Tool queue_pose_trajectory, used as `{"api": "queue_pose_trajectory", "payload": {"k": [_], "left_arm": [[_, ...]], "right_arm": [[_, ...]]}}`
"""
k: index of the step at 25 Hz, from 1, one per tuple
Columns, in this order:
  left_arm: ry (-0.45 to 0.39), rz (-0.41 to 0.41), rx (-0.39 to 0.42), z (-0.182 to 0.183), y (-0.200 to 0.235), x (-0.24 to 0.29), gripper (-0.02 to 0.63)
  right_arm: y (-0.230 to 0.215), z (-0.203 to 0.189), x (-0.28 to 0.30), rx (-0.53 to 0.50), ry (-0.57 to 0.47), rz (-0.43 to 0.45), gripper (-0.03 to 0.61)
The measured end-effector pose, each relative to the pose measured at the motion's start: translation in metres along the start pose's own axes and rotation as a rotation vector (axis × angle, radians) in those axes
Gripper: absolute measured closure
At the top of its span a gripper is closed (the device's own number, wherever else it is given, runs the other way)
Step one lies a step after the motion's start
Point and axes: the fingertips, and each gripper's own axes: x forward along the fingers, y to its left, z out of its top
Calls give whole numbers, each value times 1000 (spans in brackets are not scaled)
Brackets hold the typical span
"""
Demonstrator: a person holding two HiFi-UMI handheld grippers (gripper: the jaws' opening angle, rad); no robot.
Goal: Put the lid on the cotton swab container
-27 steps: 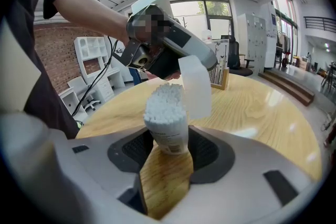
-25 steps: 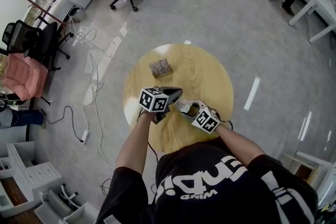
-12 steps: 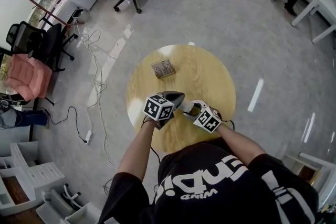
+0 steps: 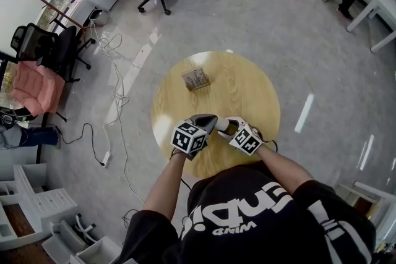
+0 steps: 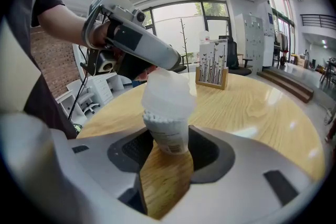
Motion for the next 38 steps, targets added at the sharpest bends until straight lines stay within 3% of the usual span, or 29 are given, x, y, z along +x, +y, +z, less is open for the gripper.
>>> {"api": "queue_pose_trajectory", "payload": {"k": [19, 38], "left_arm": [[-5, 45, -41, -22, 1, 0, 606], [-1, 62, 39, -21, -3, 2, 606]], "right_arm": [[6, 0, 3, 37, -16, 9, 377], [4, 2, 3, 37, -10, 10, 377]]}}
